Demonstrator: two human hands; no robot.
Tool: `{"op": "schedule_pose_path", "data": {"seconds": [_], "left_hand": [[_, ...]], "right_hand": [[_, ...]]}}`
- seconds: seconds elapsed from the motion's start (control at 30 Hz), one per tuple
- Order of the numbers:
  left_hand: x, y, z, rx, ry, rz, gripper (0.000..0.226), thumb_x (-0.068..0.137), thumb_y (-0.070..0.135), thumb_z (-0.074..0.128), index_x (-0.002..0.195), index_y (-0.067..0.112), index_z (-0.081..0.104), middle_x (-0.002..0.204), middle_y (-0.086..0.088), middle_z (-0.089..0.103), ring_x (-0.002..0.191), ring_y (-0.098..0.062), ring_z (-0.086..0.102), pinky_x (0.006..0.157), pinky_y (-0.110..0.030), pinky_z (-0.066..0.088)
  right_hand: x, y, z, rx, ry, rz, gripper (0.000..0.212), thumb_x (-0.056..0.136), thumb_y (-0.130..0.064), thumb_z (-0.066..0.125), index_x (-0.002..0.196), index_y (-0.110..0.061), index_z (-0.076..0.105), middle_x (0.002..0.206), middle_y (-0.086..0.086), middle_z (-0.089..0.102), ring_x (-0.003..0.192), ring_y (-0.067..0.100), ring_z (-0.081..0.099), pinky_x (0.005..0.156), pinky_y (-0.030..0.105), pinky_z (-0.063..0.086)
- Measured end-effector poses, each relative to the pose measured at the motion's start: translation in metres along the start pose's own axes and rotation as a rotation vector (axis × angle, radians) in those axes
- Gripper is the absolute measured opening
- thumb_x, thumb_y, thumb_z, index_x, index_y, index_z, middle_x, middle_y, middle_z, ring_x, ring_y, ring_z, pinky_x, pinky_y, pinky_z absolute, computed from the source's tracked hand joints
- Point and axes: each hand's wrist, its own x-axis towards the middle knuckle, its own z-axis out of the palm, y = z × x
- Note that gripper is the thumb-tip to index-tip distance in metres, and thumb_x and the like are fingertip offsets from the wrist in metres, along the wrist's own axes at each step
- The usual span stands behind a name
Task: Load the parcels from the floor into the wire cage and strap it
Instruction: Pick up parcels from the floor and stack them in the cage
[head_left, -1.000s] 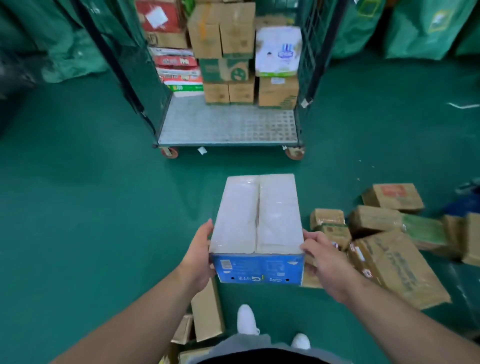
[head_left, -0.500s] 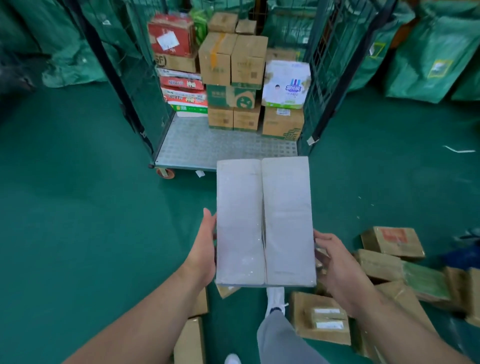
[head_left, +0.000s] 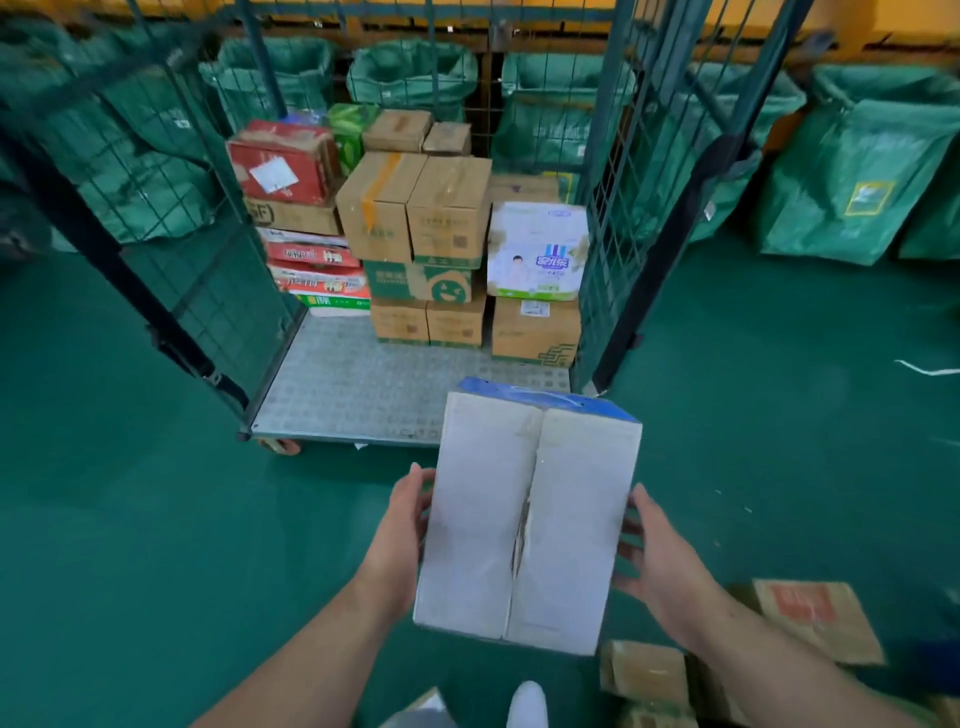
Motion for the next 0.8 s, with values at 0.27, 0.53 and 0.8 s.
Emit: {"op": "schedule_pose_path", "data": {"seconds": [0.27, 0.53, 0.8], "left_hand": [[0.074, 0.087, 0.014, 0.134, 0.072, 0.011, 0.048, 0.094, 0.054, 0.057, 0.121, 0.016, 0.066, 0.115, -0.004, 0.077, 0.101, -0.02, 0.073, 0.084, -0.04, 0.056], [0.211, 0.205, 0.029, 0.244, -0.04, 0.066, 0.032, 0.093, 0.038, 0.065, 0.123, 0.027, 0.067, 0.121, -0.002, 0.075, 0.11, -0.021, 0.07, 0.097, -0.042, 0.053], [0.336, 0.366, 0.066, 0.593, -0.333, 0.141, 0.037, 0.101, 0.02, 0.06, 0.125, 0.049, 0.062, 0.109, 0.03, 0.072, 0.096, 0.012, 0.067, 0.069, -0.005, 0.048]], "right_hand": [[0.094, -0.092, 0.047, -0.066, -0.209, -0.027, 0.045, 0.098, -0.06, 0.053, 0.13, -0.028, 0.053, 0.124, -0.002, 0.07, 0.111, 0.024, 0.07, 0.089, 0.046, 0.061], [0.201, -0.173, 0.094, -0.186, -0.177, -0.096, 0.071, 0.086, -0.062, 0.067, 0.142, -0.068, 0.023, 0.121, -0.02, 0.071, 0.103, 0.014, 0.073, 0.071, 0.039, 0.064], [0.304, -0.258, 0.159, 0.044, 0.006, -0.061, 0.086, 0.086, -0.057, 0.07, 0.149, -0.064, 0.013, 0.128, 0.0, 0.067, 0.091, 0.037, 0.076, 0.067, 0.054, 0.064]]}}
